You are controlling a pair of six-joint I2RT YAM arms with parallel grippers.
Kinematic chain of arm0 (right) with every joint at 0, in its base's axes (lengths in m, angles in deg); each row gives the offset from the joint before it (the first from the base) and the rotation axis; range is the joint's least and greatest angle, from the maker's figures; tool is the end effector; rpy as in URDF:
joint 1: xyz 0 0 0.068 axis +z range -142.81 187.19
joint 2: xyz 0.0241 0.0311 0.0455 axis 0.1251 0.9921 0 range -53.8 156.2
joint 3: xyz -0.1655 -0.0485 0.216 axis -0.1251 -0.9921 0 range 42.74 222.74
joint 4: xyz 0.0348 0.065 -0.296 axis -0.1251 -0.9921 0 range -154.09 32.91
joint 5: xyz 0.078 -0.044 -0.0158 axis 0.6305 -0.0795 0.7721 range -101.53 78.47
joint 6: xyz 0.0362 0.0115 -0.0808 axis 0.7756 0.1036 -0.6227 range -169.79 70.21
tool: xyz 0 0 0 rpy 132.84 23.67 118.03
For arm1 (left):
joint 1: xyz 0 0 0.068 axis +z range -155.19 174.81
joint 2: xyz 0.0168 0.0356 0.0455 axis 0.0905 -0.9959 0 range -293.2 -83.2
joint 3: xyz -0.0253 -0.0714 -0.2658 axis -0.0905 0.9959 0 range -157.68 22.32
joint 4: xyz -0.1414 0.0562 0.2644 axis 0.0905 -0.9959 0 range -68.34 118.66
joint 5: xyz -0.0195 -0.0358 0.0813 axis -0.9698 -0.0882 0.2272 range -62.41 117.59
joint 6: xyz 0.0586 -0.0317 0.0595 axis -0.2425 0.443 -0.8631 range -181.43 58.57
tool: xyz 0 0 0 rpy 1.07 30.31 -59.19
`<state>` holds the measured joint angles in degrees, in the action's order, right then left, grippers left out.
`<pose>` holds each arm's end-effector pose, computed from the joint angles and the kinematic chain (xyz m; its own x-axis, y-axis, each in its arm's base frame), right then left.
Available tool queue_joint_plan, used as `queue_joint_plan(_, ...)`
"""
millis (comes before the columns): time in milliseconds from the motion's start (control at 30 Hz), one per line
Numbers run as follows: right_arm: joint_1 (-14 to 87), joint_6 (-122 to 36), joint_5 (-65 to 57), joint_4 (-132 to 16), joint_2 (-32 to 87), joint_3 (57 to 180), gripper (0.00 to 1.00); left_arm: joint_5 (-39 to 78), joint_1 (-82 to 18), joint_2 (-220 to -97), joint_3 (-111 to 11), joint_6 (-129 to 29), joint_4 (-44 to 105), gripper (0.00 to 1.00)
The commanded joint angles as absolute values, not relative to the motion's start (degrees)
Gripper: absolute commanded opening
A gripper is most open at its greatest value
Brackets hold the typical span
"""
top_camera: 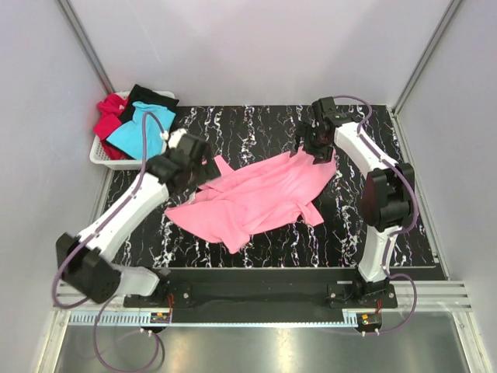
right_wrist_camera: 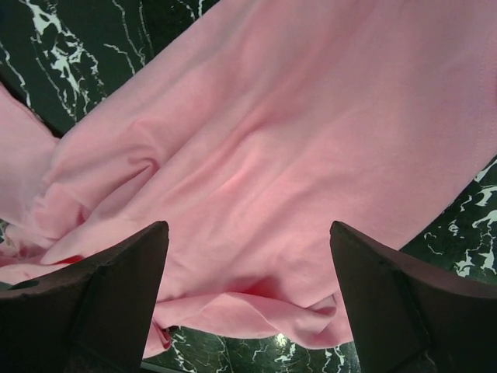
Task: Fold and stack the t-shirts
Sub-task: Flatten the tshirt out
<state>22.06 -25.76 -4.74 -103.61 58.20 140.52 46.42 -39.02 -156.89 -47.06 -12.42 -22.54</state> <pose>0.4730 0.1354 0.2148 -0.8967 0.1802 -0.4043 0.0596 0.9542 0.2931 0.2836 -0.1591 0.2853 -0.7321 -0.3694 -0.5724 -0.2708 0.9288 -0.2531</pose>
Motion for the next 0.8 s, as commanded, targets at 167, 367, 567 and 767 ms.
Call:
queue_joint_plan(167,13.0,-21.0,-3.9,-103.5,62.7,142.6,0.91,45.3,-21.9,-175.7,-55.7,-20.1,-14.1,0.9)
queue_joint_plan(367,12.1,-22.8,-9.2,-103.6,64.5,145.0,0.92,47.1,-15.8,-180.5,-54.3,-21.3,-9.2,0.88)
queue_joint_plan(567,11.1,-22.1,-10.2,-103.5,67.7,145.4,0.92,43.3,-14.1,-184.9,-53.1,-23.4,-4.0,0.82)
queue_joint_plan(767,9.6,-22.1,-10.6,-103.6,70.2,147.5,0.92,45.4,-14.2,-188.1,-53.0,-24.5,-1.4,0.77)
